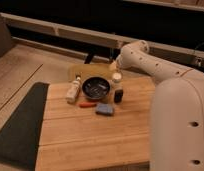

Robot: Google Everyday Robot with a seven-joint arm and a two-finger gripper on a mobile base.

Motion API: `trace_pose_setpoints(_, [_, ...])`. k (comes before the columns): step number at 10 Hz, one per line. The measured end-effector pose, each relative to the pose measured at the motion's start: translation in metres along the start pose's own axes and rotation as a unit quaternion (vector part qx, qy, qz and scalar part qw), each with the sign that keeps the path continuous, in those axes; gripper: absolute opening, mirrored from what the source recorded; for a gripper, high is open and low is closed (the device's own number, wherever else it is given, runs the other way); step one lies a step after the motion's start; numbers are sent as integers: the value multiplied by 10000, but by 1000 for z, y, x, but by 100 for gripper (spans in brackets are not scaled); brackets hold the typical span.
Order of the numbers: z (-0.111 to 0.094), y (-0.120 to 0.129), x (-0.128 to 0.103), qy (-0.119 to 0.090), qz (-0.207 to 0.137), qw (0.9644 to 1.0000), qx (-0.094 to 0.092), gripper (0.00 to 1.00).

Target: Place the ceramic cup over the eraser

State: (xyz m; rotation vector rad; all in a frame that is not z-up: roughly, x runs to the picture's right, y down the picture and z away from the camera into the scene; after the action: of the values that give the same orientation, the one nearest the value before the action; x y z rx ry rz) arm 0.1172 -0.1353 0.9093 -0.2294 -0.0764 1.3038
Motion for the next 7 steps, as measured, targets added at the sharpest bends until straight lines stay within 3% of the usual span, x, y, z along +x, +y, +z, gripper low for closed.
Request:
trace_pose_setpoints(3, [19,-1,12,212,84,9997,-131,65])
trace_pose_setpoints(7, [39,-3,25,542,-72,9985,-89,65])
